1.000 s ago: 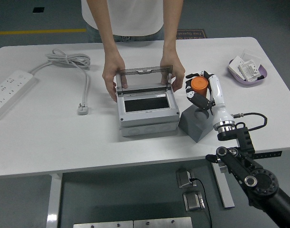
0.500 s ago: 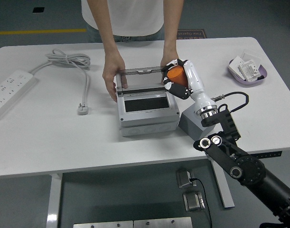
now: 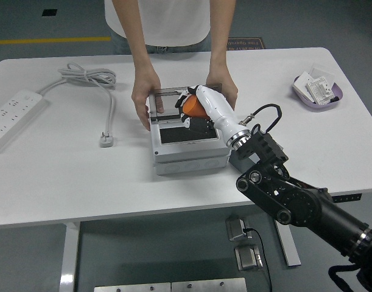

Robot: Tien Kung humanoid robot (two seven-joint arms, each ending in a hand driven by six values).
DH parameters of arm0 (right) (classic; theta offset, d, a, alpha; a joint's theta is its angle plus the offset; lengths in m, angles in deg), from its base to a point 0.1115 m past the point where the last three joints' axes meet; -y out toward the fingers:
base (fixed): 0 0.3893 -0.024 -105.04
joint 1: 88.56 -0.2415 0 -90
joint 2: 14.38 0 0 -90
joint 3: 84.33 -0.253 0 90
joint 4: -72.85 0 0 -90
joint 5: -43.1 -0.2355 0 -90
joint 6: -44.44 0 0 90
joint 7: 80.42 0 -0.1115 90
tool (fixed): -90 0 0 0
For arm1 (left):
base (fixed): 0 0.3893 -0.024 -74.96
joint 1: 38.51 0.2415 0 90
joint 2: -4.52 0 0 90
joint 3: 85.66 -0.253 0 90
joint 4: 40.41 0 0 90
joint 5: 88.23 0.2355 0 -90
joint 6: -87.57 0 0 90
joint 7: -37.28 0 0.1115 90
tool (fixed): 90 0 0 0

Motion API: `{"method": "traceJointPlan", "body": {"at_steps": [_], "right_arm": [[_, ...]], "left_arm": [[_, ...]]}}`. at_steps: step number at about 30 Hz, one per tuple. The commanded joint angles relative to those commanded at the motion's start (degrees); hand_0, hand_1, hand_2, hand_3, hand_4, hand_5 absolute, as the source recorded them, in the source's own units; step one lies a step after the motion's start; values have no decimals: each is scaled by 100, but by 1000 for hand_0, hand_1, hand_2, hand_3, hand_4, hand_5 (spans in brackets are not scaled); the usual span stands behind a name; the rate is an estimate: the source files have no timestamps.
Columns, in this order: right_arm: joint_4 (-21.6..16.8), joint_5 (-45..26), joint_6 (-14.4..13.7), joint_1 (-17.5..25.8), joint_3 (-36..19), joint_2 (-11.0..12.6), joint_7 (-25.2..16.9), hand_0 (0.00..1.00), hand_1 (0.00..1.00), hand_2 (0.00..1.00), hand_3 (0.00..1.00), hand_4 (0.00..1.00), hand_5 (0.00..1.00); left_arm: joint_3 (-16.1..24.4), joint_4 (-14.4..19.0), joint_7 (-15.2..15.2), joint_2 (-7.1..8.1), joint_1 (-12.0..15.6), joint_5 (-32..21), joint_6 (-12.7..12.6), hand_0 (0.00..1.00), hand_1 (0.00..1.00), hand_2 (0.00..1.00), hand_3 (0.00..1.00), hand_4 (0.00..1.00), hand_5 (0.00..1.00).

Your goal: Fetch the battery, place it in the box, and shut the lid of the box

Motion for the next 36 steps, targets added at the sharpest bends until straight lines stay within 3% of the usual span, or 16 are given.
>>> {"method": "traceJointPlan", "body": {"at_steps": [9,20,22,27,28,33,34,36], "right_arm": [[320,82,160,-498,553,35,79,87,296,450,248,102,2],[555,-96,181,-596,690,-30,0,104,305,450,249,105,2],[581,-121,248,-599,689,-28,-38,148,343,458,255,126,2],[645,-79,460,-608,690,6,-116,148,343,458,255,126,2],[658,-63,483,-610,693,10,-130,357,446,490,286,184,2],[716,17,504,-618,724,21,-199,357,446,490,286,184,2],[729,30,490,-619,728,22,-214,429,540,568,592,467,2],[749,48,464,-623,735,23,-237,429,540,568,592,467,2]], "left_arm": [[13,0,-3,19,-31,30,0,658,680,667,722,807,219],[30,0,-14,21,-72,85,5,658,680,668,721,807,220],[15,0,-24,25,-77,75,5,658,681,668,721,806,217],[12,0,-20,37,-73,65,1,658,681,668,721,806,217],[9,0,-18,37,-71,62,0,658,681,667,722,807,217],[-5,0,-16,30,-72,53,-2,658,681,667,722,807,217],[-9,0,-18,28,-74,50,-2,659,682,667,722,807,218],[-15,0,-21,26,-77,51,-2,659,682,667,722,807,218]]}}
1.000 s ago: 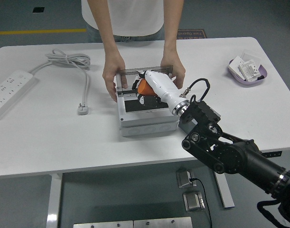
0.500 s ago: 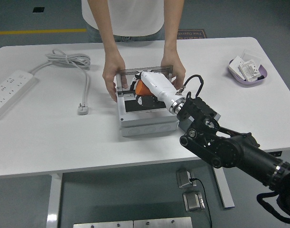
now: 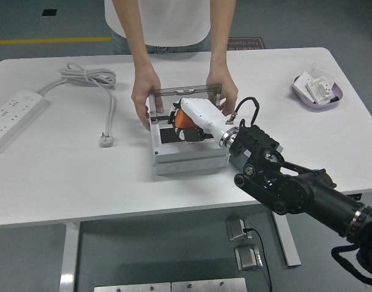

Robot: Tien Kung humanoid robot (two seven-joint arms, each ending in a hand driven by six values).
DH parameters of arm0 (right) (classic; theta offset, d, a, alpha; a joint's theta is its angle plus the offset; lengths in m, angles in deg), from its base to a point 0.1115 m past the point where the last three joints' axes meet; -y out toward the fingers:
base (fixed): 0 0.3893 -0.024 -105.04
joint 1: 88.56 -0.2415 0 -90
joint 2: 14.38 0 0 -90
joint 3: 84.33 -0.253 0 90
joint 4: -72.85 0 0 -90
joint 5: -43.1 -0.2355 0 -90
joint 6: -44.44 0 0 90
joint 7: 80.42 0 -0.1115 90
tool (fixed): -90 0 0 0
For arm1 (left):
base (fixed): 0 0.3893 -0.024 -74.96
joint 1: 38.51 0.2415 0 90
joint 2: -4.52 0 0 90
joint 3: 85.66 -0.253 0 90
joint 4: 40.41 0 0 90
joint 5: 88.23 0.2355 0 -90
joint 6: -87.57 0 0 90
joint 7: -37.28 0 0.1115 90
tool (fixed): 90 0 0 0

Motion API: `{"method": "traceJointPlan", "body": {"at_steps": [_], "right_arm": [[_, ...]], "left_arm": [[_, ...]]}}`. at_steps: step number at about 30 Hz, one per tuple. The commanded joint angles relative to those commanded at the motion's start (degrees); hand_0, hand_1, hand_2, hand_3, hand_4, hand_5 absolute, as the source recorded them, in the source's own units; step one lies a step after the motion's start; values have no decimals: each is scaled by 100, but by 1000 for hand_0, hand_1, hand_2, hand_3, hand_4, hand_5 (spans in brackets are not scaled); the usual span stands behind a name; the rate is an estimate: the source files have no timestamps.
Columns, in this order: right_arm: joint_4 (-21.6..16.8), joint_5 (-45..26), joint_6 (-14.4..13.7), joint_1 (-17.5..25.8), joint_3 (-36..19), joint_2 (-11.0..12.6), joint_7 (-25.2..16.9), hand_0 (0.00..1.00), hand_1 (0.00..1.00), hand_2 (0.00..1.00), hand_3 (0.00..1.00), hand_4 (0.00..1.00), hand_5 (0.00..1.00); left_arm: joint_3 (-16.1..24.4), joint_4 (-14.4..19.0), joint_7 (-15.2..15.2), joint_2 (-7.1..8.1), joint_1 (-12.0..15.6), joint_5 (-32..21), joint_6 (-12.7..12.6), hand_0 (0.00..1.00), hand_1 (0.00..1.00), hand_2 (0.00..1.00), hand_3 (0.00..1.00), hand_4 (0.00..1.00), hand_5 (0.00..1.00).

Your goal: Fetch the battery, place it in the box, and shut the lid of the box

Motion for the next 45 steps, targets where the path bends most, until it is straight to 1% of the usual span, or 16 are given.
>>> {"method": "traceJointPlan", "body": {"at_steps": [3,4,9,10,15,16,21,24,26,27,29,33,36,40,44,45], "right_arm": [[22,17,-31,-5,-6,6,-25,429,540,568,592,467,2],[24,20,-36,-6,-14,8,-31,527,580,597,657,605,257],[31,10,-58,-7,-70,15,-62,527,580,597,657,605,257],[32,7,-65,-5,-80,18,-66,590,591,590,646,761,392],[34,-8,-95,12,-116,33,-82,590,591,590,646,761,392],[33,-9,-103,16,-125,34,-85,595,587,582,656,838,477],[-28,-7,-123,41,-166,47,-70,595,587,582,656,838,477],[-190,-138,-127,85,-201,100,-47,601,579,574,662,846,482],[-396,-287,-110,126,-238,176,-18,601,579,574,662,846,482],[-515,-359,-97,144,-257,222,-2,600,575,571,668,874,507],[-730,-462,-53,161,-297,312,54,600,575,571,668,874,507],[-1125,-645,125,145,-390,455,241,600,575,571,668,874,507],[-1308,-776,242,92,-460,520,356,589,559,569,667,866,505],[-1281,-884,328,-33,-540,533,413,572,542,564,664,862,515],[-979,-1024,376,-236,-590,482,386,572,542,564,664,862,515],[-881,-1072,384,-292,-599,465,369,548,540,564,663,862,521]], "left_arm": [[-7,0,-4,-2,-5,3,2,659,682,667,722,807,218],[-11,0,-4,-2,-6,2,3,659,682,667,723,806,217],[-31,0,-6,-6,-7,-9,4,659,682,667,723,806,217],[-33,0,-5,-6,-7,-9,3,659,682,667,723,806,219],[-42,0,-3,-9,-6,-5,3,659,682,667,723,806,219],[-45,0,-3,-9,-6,-3,3,659,682,667,724,805,221],[-49,0,-3,-15,0,-4,2,659,682,667,724,805,221],[-49,0,-5,-23,11,-11,1,660,682,667,724,805,218],[-46,0,-4,-33,24,-15,0,660,682,667,724,805,218],[-47,0,-3,-39,30,-19,0,660,681,667,724,805,219],[-46,0,-1,-47,42,-25,0,660,681,667,724,805,219],[-46,0,7,-59,61,-27,1,660,681,667,724,805,219],[-45,0,9,-61,65,-22,3,660,681,667,724,805,217],[-41,0,7,-54,57,-7,6,660,681,665,723,805,217],[-40,0,12,-44,48,12,11,660,681,665,723,805,217],[-41,0,15,-42,47,17,12,660,680,666,724,804,217]]}}
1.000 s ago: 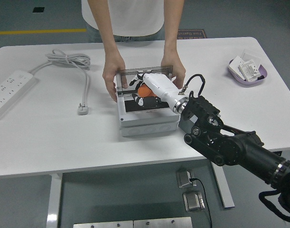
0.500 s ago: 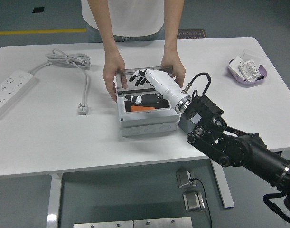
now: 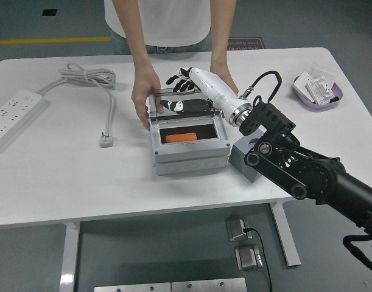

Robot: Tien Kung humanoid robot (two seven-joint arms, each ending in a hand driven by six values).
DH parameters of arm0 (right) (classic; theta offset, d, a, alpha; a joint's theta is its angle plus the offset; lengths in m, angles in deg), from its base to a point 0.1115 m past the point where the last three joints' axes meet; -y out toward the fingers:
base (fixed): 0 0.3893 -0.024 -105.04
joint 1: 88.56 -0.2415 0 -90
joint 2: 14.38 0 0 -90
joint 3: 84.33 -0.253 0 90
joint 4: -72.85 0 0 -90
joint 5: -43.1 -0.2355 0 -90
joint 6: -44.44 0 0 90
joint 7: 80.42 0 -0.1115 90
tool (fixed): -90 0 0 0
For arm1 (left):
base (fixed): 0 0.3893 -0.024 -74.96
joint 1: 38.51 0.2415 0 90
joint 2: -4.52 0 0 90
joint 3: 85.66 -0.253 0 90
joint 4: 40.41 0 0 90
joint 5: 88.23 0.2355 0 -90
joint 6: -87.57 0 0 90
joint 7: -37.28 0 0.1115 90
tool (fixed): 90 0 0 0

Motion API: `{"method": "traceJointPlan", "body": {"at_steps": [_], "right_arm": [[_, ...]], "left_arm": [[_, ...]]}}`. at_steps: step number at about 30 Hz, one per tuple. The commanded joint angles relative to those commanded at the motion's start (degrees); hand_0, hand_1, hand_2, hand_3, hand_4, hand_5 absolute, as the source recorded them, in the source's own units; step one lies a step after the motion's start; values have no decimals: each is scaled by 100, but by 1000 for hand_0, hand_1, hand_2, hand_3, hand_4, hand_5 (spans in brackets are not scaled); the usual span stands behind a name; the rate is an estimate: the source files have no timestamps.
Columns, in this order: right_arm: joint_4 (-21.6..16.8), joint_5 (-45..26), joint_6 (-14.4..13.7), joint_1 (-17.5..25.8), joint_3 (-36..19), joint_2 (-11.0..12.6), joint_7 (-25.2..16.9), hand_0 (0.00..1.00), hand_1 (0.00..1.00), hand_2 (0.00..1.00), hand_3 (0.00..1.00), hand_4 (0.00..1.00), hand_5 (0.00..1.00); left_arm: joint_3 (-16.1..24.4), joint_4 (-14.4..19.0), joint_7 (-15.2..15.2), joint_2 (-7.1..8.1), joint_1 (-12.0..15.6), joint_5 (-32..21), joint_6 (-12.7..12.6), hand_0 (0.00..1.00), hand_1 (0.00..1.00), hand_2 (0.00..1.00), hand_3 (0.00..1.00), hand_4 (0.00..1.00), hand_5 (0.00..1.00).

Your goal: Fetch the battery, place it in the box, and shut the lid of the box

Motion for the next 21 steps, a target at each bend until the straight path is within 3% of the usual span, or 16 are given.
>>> {"method": "traceJointPlan", "body": {"at_steps": [12,21], "right_arm": [[993,-116,129,-430,-73,-229,-63,547,540,565,667,861,522],[1120,-86,120,-319,3,-309,-102,548,537,568,666,845,513]], "left_arm": [[82,0,-36,19,-41,13,-17,660,681,665,723,803,212],[151,0,-27,-4,-62,11,-9,660,680,664,721,802,211]]}}
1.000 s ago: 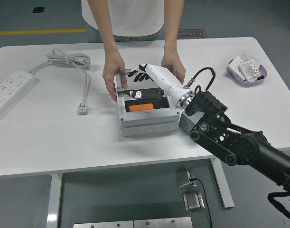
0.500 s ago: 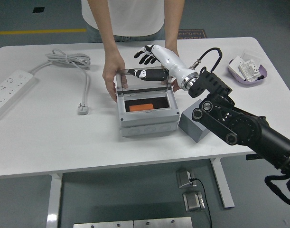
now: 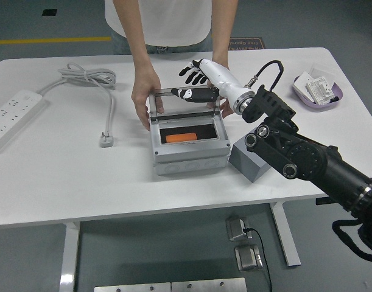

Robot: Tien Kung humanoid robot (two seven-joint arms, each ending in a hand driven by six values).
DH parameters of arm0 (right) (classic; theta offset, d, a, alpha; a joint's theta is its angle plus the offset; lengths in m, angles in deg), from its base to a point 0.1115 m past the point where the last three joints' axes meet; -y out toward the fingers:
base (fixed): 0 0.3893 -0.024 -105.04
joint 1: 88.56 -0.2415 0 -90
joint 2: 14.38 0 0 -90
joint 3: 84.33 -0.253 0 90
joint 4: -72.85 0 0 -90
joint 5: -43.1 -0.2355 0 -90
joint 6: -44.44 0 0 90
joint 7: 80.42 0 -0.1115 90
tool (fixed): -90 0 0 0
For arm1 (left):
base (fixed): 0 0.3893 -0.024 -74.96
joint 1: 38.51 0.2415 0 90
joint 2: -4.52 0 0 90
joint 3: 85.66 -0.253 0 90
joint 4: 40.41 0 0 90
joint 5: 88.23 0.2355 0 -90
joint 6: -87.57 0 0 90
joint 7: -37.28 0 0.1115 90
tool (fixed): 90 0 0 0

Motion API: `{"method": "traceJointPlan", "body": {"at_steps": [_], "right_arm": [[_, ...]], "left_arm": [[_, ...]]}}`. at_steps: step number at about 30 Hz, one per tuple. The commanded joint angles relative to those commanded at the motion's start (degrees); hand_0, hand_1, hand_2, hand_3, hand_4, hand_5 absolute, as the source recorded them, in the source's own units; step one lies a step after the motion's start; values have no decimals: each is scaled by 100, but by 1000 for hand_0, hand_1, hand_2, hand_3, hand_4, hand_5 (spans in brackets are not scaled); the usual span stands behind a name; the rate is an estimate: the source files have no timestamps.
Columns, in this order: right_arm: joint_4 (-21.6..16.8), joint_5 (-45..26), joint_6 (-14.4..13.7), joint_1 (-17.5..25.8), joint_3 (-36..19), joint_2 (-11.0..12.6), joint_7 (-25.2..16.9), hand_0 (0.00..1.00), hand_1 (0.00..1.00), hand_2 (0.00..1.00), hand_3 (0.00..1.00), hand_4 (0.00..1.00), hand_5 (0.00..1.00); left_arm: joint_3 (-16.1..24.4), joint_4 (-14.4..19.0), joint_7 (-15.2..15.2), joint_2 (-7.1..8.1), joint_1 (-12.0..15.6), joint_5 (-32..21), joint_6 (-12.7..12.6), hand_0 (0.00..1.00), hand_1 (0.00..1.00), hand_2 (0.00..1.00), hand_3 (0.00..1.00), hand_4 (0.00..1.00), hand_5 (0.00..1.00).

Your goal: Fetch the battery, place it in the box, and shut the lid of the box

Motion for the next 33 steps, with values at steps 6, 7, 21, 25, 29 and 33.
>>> {"method": "traceJointPlan", "body": {"at_steps": [6,7,21,25,29,33], "right_arm": [[-165,4,-21,71,109,80,14,557,537,571,667,844,515],[-208,8,-26,84,129,98,19,557,537,571,667,844,515],[-1276,592,46,333,340,431,464,557,534,571,670,842,522],[-1494,651,50,447,412,502,559,554,532,571,673,837,523],[-1565,647,28,574,467,525,578,541,531,572,681,835,523],[-1610,638,10,676,482,545,577,541,531,572,681,835,523]], "left_arm": [[58,0,-20,31,-27,36,-9,660,679,664,721,802,211],[58,0,-24,33,-29,33,-10,660,679,664,721,802,211],[-32,0,-76,17,-11,-38,-17,660,679,664,721,801,210],[-82,0,-96,4,5,-77,-16,660,679,663,721,801,212],[-135,0,-131,-11,16,-119,-16,660,679,663,722,802,215],[-163,0,-164,-16,17,-140,-16,660,679,663,722,802,215]]}}
